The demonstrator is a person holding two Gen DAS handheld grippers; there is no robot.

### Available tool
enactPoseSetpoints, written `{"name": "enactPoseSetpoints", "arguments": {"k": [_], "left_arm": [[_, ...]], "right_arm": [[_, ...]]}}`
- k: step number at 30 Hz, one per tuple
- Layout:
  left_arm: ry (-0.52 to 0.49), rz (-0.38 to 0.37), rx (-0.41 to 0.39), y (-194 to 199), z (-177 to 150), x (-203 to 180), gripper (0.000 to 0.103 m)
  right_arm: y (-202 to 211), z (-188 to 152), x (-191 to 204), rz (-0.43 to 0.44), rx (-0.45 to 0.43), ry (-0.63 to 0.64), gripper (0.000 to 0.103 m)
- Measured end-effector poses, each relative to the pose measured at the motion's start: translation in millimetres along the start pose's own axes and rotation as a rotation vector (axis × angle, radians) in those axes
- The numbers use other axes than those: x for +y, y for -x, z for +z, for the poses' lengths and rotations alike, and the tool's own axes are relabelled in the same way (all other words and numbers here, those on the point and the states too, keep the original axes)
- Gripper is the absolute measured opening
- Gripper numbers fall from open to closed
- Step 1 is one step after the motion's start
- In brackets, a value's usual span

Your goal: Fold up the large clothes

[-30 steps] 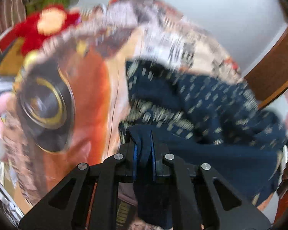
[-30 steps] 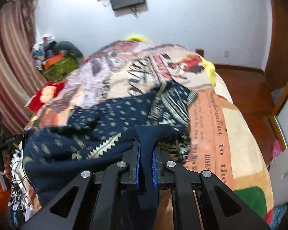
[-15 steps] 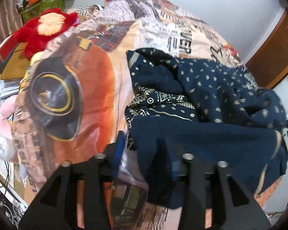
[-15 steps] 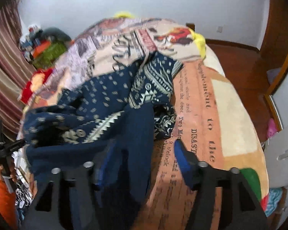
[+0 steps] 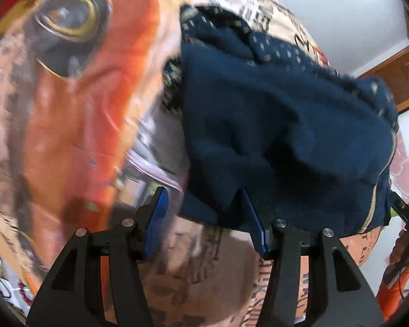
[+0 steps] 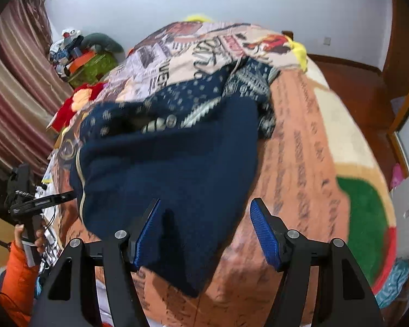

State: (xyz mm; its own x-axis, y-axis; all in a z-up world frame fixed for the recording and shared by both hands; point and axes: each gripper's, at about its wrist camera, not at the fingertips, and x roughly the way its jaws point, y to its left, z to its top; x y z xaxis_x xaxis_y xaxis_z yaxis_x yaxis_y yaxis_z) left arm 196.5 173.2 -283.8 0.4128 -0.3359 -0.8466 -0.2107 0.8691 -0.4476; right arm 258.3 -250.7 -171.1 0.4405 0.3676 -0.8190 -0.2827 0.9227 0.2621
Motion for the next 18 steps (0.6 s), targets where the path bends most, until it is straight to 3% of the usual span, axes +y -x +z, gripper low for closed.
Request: {"name": "enactPoseSetpoints", "arguments": {"k": [5, 8, 11, 13, 16, 18], "left_arm": [[-0.009, -0.009, -0.003, -11, 4, -13, 0.054], [-0.051, -0.001, -0.013, -10, 6, -22, 0.053], [-0.094, 0.002, -0.013, -10, 6, -30, 0.031], [-0.137, 0.049, -0.028, -6, 4, -37, 0.008], [-0.191, 0.085, -0.071, 5, 5, -50, 0.003], [-0.235, 0.071, -0.126, 24, 5, -61, 0.003]], "right_arm": [[2, -13, 3, 0.025, -0.033, -0.014, 0.064], [1, -19, 9, 0.015, -0.032, 0.016, 0.054], [1, -21, 15, -0.003, -0.041, 0.054, 0.037], [1, -22, 16, -0.001, -0.050, 0.058, 0.024], [1, -21, 16, 0.029, -0.064, 0.030, 0.013], [5, -17, 16, 0.044, -0.078, 0.023, 0.011]]}}
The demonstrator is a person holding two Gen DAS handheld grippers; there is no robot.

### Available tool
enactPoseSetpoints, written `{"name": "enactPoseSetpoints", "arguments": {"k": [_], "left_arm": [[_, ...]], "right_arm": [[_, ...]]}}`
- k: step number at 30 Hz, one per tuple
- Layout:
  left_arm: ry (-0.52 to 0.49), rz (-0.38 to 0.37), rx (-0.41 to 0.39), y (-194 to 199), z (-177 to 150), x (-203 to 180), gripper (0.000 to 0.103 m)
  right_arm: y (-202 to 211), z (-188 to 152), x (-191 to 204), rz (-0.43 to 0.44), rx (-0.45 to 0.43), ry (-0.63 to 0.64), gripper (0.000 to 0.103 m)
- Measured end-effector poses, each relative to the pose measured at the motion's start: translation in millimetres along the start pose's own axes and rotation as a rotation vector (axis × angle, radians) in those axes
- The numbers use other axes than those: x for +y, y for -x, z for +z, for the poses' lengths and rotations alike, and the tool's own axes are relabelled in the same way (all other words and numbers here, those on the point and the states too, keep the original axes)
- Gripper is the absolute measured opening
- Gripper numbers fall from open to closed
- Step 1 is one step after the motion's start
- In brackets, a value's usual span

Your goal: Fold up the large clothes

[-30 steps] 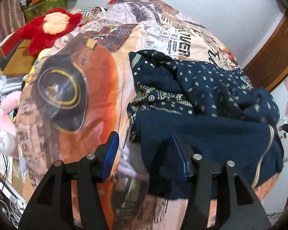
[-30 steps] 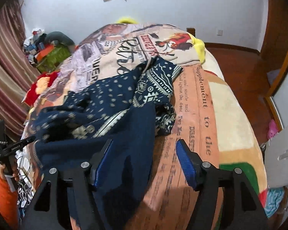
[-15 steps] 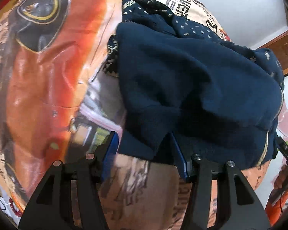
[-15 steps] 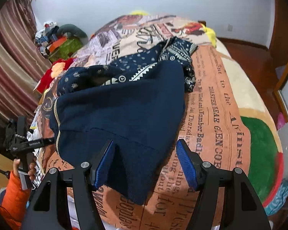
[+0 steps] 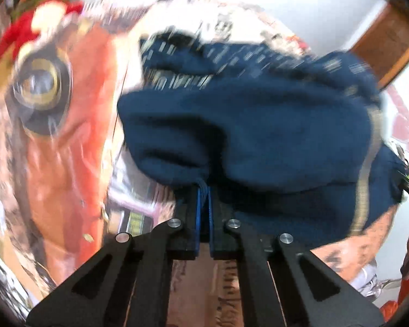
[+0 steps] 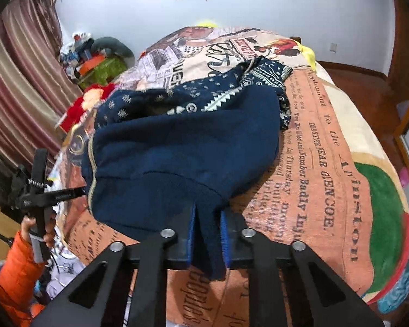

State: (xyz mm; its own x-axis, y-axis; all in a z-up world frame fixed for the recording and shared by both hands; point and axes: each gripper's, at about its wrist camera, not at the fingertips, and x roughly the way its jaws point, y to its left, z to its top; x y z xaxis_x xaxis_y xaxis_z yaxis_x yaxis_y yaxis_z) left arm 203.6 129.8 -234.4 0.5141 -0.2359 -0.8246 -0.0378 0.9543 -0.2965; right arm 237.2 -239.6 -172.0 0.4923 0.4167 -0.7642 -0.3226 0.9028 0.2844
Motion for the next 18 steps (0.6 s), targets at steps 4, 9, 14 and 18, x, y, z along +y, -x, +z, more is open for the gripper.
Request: {"name": "enactPoseSetpoints", "arguments": {"k": [4, 9, 14, 18], "left_arm": [[-0.080, -0.004, -0.142, 52, 17, -24, 0.003], [-0.103, -0.041, -0.277, 108, 48, -42, 0.003], [-0.113, -0.036, -0.409, 147, 83, -53, 0.000], [-0.123, 0.015, -0.470, 154, 117, -56, 0.000]], "right_arm": [[15, 14, 4, 0.029, -0.060, 0.019, 0.009], [38, 43, 9, 0.081, -0.148, 0.028, 0.008], [61, 82, 6, 0.123, -0.236, 0.020, 0.008], [66, 115, 5, 0.105, -0.284, 0.047, 0.007]]}}
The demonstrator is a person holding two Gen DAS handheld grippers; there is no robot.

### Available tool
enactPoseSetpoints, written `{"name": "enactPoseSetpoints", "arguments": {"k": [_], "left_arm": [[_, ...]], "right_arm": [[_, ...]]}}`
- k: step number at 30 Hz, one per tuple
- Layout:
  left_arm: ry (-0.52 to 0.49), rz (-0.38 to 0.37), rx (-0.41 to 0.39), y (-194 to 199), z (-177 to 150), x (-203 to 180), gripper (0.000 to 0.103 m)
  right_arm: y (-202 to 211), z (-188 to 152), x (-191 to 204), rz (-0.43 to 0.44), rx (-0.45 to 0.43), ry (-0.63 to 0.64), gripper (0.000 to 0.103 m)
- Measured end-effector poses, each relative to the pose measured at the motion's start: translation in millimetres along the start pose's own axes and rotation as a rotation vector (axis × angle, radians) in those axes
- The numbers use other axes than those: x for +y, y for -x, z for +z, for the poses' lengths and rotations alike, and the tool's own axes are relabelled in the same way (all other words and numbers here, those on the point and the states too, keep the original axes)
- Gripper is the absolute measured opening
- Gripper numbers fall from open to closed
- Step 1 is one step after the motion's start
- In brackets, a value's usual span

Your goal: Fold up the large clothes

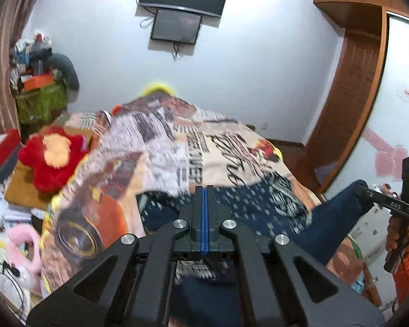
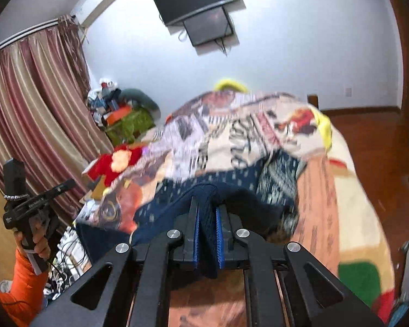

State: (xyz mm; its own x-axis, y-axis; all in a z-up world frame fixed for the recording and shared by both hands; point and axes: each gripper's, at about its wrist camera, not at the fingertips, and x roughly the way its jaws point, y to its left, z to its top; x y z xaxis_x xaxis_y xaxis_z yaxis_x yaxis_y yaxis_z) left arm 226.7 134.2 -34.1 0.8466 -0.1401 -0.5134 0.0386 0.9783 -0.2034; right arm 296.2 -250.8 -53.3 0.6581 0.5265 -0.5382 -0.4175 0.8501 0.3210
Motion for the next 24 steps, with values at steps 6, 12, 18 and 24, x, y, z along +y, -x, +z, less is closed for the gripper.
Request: {"name": "enactPoseSetpoints", "arguments": {"k": [6, 12, 18, 24], "left_arm": [[-0.033, 0.003, 0.169, -43, -13, 1, 0.000], [-0.004, 0.045, 0.417, -75, -86, 11, 0.031], [0.214, 0.076, 0.583, -73, -149, 34, 0.072], [0.457, -0.013, 0.702, -60, -204, 44, 0.072]], "right_arm": [[-35, 23, -9, -0.025, 0.025, 0.012, 0.006], [-48, 12, -24, -0.035, 0.056, -0.013, 0.006], [-40, -7, -37, -0.048, 0.083, -0.038, 0.006], [-28, -28, -41, -0.056, 0.097, -0.050, 0.006]]}}
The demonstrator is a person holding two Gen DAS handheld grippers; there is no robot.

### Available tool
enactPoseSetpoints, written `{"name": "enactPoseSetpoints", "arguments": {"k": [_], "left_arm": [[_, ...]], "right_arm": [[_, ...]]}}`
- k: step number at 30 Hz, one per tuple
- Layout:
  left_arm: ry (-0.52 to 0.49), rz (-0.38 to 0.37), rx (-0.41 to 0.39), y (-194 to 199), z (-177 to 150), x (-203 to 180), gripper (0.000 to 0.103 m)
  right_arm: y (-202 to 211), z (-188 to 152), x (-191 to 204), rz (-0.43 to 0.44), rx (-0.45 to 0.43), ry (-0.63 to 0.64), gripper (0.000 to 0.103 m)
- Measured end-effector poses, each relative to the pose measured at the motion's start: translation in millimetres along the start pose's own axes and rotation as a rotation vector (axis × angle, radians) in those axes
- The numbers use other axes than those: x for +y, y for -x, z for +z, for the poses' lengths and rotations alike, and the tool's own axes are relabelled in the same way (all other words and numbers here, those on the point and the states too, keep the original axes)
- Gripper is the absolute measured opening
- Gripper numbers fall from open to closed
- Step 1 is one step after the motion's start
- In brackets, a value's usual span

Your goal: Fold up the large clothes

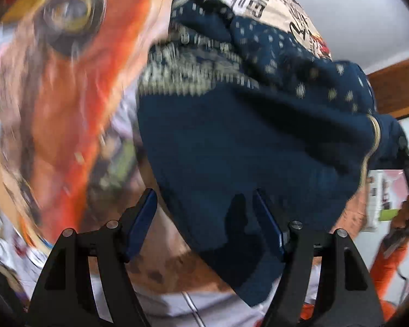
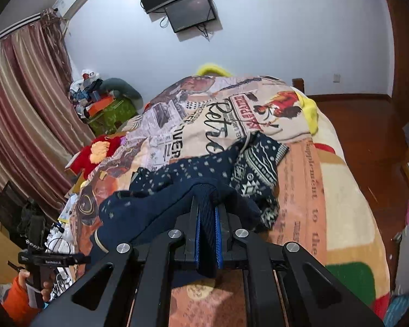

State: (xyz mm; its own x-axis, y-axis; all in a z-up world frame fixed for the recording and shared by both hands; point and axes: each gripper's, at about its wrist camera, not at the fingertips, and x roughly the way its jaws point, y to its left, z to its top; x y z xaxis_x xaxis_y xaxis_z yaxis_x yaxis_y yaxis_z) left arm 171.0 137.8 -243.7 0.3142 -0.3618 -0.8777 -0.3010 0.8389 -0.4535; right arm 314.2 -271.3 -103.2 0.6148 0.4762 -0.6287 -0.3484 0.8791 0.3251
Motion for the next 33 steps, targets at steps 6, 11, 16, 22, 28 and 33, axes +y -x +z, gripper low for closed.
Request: {"name": "enactPoseSetpoints", "arguments": {"k": [6, 11, 16, 22, 28, 33], "left_arm": [[-0.045, -0.082, -0.020, 5, -36, -14, 0.072], [-0.101, -0.029, -0.054, 6, -44, -27, 0.037], [-0.151, -0.028, -0.130, 30, -37, -37, 0.008], [-0.175, -0.130, -0.295, 93, -3, -56, 0.007], [-0.178, -0.197, -0.433, 127, 66, -77, 0.007], [-0.124, -0.161, -0.485, 121, 136, -81, 0.006]], "right_arm": [[8, -11, 0, -0.002, 0.003, 0.009, 0.006], [10, -14, 1, 0.000, 0.001, 0.017, 0.006], [13, -13, 5, 0.001, -0.006, 0.035, 0.006], [27, -1, 13, 0.034, -0.050, 0.053, 0.006], [34, 25, 19, 0.077, -0.105, 0.046, 0.006], [16, 55, 16, 0.054, -0.136, 0.041, 0.006]]}}
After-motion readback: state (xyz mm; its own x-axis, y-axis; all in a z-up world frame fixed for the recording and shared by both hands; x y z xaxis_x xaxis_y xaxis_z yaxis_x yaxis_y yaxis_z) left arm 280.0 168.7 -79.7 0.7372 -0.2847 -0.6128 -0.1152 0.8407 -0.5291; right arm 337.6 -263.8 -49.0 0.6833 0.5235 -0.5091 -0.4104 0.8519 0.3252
